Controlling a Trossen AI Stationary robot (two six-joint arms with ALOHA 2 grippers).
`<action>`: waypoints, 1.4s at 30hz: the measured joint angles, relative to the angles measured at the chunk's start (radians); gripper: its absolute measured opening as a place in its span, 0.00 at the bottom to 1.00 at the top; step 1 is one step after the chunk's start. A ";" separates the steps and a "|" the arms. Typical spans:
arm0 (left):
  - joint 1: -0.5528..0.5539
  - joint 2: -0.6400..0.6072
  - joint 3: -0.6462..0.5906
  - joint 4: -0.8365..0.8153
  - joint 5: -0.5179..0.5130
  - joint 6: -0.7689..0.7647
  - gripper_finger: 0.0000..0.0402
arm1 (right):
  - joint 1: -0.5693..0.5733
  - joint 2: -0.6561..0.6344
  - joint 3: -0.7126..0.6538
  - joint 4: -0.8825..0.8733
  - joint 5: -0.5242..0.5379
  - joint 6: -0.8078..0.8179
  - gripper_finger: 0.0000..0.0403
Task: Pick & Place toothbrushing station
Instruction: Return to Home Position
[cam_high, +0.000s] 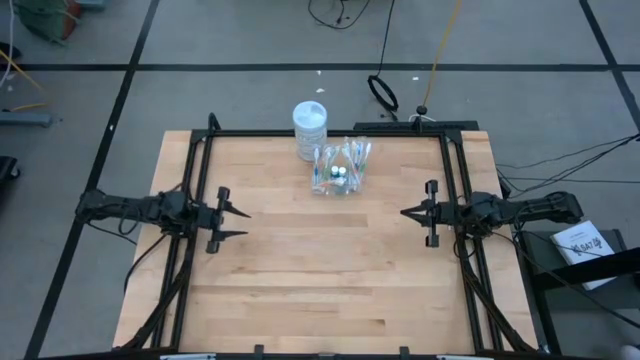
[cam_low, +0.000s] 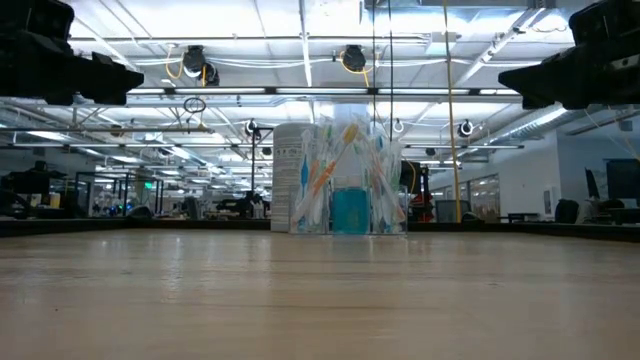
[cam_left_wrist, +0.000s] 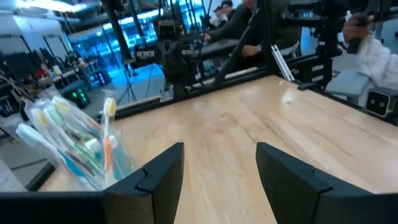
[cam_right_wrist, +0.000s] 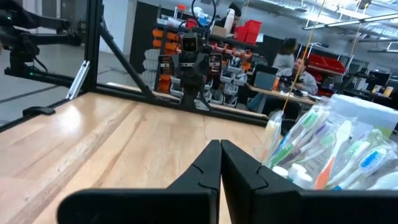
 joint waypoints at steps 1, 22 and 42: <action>0.000 0.000 -0.011 0.026 0.001 0.007 0.52 | 0.000 0.000 0.000 -0.001 0.000 0.000 0.00; 0.000 0.003 -0.049 0.097 0.049 0.078 0.52 | 0.000 0.000 -0.001 -0.002 0.000 -0.007 0.00; 0.000 0.003 -0.048 0.097 0.049 0.077 0.52 | 0.000 0.000 -0.001 -0.001 0.002 -0.007 0.00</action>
